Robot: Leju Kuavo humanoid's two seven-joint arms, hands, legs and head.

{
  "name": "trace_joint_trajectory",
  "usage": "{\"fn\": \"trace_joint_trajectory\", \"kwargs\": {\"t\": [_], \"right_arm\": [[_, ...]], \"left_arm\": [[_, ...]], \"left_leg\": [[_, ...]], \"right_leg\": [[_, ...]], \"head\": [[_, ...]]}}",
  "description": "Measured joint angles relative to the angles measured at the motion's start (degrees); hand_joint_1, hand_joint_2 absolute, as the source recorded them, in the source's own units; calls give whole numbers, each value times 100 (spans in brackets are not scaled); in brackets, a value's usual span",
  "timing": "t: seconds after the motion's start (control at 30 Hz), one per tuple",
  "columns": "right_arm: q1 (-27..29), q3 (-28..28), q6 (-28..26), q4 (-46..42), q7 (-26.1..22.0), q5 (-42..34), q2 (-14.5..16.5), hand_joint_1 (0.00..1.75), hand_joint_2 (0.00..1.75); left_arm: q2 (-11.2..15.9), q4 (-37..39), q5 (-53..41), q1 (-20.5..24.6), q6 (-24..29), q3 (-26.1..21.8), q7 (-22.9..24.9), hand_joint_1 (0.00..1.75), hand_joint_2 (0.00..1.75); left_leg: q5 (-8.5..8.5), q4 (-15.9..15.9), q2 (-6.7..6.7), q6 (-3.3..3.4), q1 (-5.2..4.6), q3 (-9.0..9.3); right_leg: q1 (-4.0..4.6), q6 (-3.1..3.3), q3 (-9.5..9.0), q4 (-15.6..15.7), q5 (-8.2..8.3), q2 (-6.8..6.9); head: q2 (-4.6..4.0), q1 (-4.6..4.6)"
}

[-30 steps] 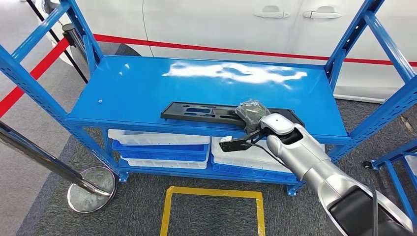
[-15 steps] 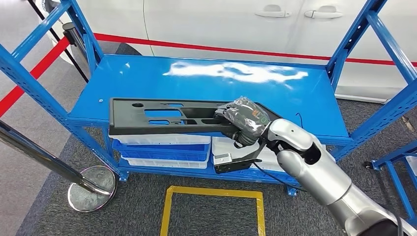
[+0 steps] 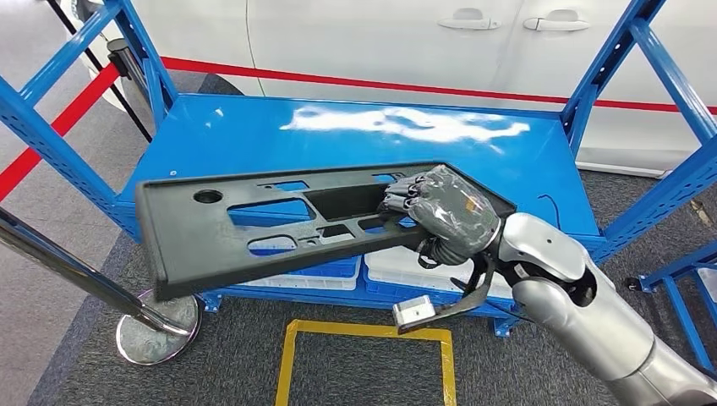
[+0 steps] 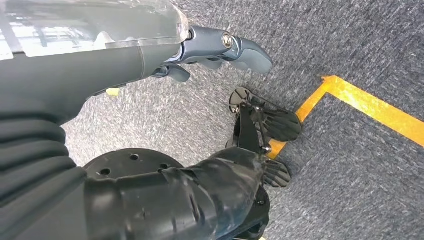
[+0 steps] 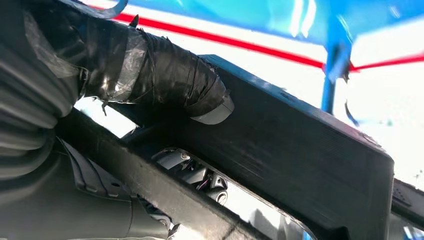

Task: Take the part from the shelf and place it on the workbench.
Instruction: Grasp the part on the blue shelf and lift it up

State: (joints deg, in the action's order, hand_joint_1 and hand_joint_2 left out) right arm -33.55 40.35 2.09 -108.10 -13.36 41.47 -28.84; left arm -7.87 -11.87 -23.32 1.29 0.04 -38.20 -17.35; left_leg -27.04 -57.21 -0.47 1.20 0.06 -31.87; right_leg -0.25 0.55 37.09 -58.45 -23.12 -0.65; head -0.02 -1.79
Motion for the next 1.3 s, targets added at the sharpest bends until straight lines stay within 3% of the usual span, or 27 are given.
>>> {"fn": "trace_joint_trajectory", "kwargs": {"t": [0.33, 1.3], "right_arm": [[127, -205, -18, -394, -54, 130, -192, 175, 175], [154, -236, -53, -396, -98, 279, -304, 175, 175]], "left_arm": [[18, 0, -13, 3, 116, -107, 16, 0, 175], [50, 0, -197, 10, 120, -150, -247, 0, 175]], "left_leg": [[-2, 0, 0, 2, 0, 0], [-2, 0, 0, 2, 0, 0]], "right_leg": [[1, -2, -3, 0, -1, -1], [1, -2, -3, 0, -1, -1]], "head": [[0, 0], [0, 0]]}}
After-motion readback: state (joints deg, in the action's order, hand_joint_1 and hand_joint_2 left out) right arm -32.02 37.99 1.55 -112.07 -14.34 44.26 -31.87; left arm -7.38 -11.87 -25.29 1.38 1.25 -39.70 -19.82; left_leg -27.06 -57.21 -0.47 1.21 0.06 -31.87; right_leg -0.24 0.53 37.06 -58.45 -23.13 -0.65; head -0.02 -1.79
